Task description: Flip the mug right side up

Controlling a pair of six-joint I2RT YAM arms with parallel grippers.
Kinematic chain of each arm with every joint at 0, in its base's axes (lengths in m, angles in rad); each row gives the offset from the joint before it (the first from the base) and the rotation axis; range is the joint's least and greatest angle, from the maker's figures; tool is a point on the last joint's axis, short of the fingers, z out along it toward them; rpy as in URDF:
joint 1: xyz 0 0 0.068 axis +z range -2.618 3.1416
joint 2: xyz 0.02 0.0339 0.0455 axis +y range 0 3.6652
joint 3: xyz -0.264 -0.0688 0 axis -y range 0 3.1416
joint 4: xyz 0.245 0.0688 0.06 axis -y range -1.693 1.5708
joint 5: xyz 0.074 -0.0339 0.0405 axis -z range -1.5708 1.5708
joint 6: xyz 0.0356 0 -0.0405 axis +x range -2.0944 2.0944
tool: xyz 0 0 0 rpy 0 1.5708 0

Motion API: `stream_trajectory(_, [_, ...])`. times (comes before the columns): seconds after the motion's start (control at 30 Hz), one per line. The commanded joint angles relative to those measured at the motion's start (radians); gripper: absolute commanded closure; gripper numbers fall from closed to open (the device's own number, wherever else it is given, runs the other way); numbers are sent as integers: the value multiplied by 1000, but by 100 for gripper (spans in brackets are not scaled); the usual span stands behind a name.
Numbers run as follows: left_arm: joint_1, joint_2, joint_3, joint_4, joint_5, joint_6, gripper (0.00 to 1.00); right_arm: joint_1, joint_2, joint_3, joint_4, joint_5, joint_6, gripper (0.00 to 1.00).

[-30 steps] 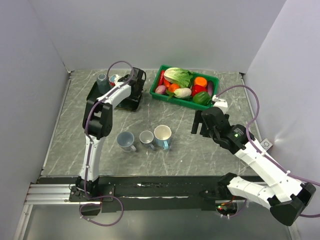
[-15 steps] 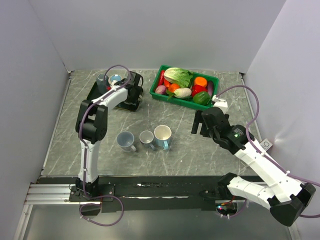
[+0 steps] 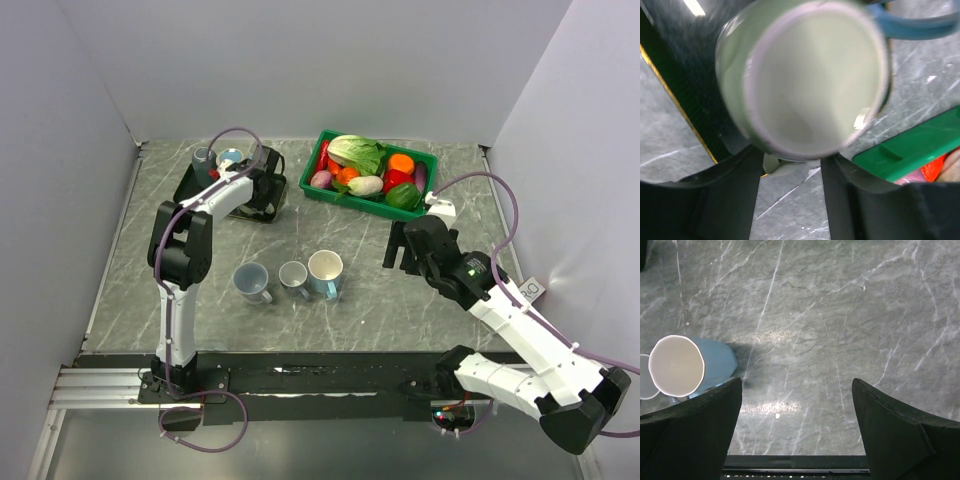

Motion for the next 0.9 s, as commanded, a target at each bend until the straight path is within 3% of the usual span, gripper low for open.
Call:
stream_trajectory(0.0, [8, -38, 73, -45, -81, 134, 43, -11, -18, -15, 37, 7, -8, 4])
stream_trajectory(0.23, [11, -87, -1, -13, -85, 192, 43, -17, -12, -18, 43, 1, -9, 5])
stream_trajectory(0.4, [11, -70, 5, -19, -67, 203, 51, -20, -7, -18, 44, -3, -14, 5])
stream_trajectory(0.7, [14, -61, 15, -16, -52, 232, 81, -26, -15, -27, 47, -5, -11, 5])
stream_trajectory(0.77, [16, -67, 15, -10, -47, 244, 96, -28, -15, -27, 49, -6, -12, 5])
stream_trajectory(0.87, [14, -82, 12, 5, -30, 269, 99, -28, -14, -23, 52, -9, -16, 5])
